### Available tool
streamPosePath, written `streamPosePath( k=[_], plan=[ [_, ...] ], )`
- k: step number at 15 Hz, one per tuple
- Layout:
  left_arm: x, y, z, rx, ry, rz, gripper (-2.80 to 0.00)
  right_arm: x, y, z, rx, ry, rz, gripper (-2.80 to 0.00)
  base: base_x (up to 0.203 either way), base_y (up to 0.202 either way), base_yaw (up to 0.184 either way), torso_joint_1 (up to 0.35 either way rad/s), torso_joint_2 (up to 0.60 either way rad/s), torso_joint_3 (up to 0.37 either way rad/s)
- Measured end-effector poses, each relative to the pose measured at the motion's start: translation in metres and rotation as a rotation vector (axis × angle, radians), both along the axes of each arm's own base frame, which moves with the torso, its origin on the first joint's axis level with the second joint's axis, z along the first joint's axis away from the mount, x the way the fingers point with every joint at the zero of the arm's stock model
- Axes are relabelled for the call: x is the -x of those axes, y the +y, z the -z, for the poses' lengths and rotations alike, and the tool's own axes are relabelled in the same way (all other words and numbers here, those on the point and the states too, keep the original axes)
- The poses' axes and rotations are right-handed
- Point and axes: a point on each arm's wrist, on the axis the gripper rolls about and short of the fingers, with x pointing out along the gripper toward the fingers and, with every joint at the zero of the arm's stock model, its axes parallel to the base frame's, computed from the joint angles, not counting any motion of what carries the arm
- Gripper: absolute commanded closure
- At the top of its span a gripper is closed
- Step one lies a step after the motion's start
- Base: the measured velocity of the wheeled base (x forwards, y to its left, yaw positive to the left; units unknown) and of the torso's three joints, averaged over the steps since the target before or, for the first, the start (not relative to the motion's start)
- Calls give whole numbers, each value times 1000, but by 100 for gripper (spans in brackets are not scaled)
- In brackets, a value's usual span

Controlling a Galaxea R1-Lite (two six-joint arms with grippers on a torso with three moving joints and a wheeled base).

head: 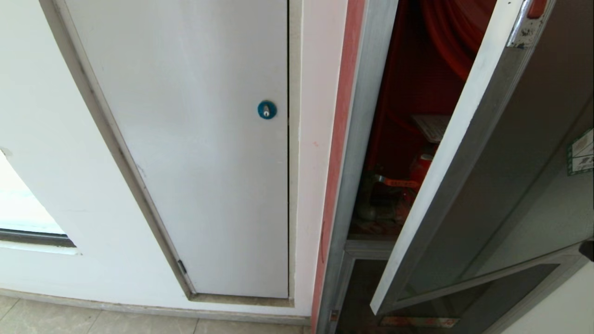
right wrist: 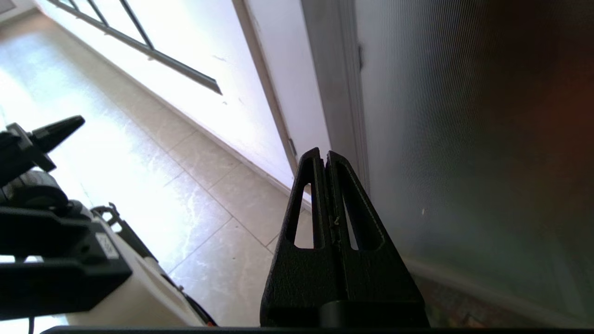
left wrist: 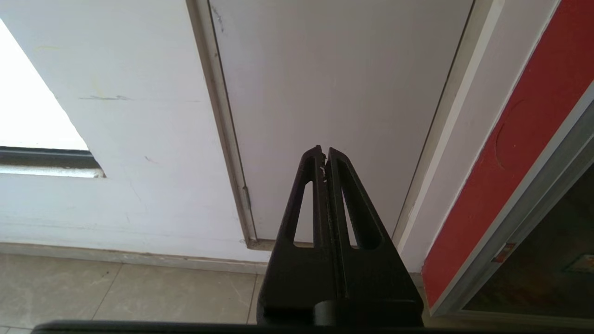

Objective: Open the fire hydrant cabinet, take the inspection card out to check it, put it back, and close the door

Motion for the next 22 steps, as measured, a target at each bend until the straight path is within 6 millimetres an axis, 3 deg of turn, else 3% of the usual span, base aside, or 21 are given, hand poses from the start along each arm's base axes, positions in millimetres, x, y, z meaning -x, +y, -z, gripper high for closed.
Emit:
streamPosePath(
  k=[4, 11, 22],
  plan=[
    [0, 0, 0, 0, 0, 0, 0, -36, 8, -19, -7, 41, -96, 0, 0, 0, 0, 0, 0, 0],
    [0, 0, 0, 0, 0, 0, 0, -74, 30, -38, -20, 38, -231, 0, 0, 0, 0, 0, 0, 0],
    [0, 0, 0, 0, 0, 0, 0, -122, 42, -49, -82, 33, -148, 0, 0, 0, 0, 0, 0, 0]
  ],
)
